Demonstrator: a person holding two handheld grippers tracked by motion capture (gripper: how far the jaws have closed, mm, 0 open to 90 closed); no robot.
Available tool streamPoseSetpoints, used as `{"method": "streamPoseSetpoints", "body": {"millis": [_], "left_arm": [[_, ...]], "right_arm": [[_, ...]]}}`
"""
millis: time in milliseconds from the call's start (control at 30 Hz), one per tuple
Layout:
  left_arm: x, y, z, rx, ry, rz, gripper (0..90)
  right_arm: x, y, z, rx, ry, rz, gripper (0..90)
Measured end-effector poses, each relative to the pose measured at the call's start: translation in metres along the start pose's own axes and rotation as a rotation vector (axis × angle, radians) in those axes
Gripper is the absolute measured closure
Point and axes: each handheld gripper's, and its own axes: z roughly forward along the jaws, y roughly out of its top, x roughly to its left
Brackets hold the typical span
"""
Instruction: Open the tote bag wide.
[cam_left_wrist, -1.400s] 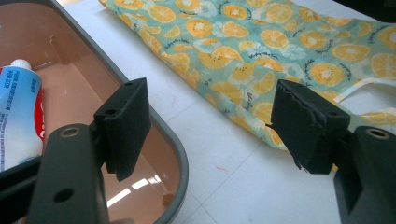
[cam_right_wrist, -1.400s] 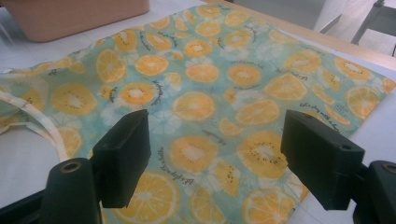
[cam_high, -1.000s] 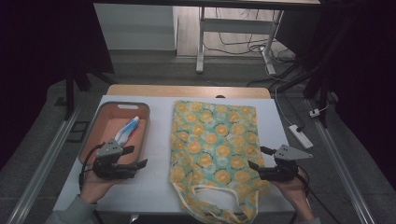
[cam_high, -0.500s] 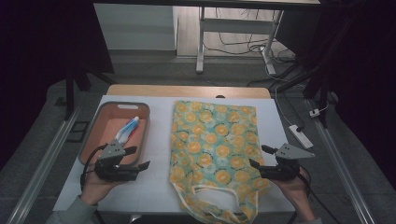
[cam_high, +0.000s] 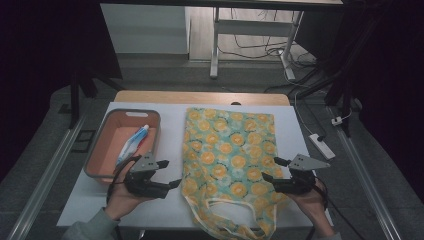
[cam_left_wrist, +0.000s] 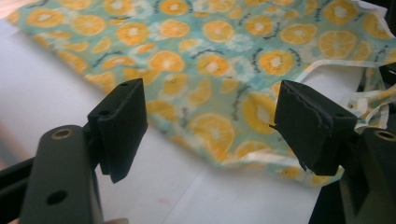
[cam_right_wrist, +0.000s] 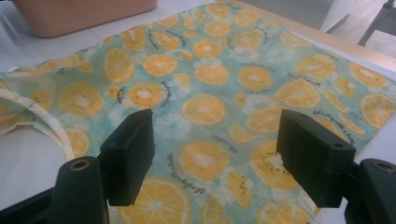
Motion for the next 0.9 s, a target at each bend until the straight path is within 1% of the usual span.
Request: {"method": "streamPoseSetpoints", "body": {"millis": [100, 267, 467, 567, 633, 733, 900], "left_arm": [[-0.008, 0.009, 0.010, 0.006, -0.030, 0.023, 26.1], [-0.017, 0.023, 0.031, 0.033, -0.061, 0.061, 25.9], [-0.022, 0.030, 0.056, 0.091, -0.099, 0.078, 24.8], [-0.029, 0.030, 0.066, 0.118, -0.121, 0.101, 24.8], [-0.033, 0.028, 0.069, 0.139, -0.137, 0.123, 24.6], [-0.037, 0.024, 0.071, 0.160, -0.147, 0.143, 24.4], [-0.039, 0.016, 0.068, 0.188, -0.173, 0.143, 24.8]], "right_arm": [[0.002, 0.001, 0.001, 0.001, 0.007, -0.002, 28.2], [0.006, 0.000, 0.001, 0.005, 0.023, -0.012, 28.8], [0.008, -0.001, 0.006, 0.020, 0.040, -0.017, 28.9], [0.010, -0.002, 0.008, 0.029, 0.047, -0.017, 28.9], [0.012, -0.003, 0.010, 0.040, 0.050, -0.023, 28.9], [0.012, -0.003, 0.011, 0.044, 0.051, -0.025, 28.9], [0.014, -0.004, 0.013, 0.055, 0.060, -0.029, 28.9]]}}
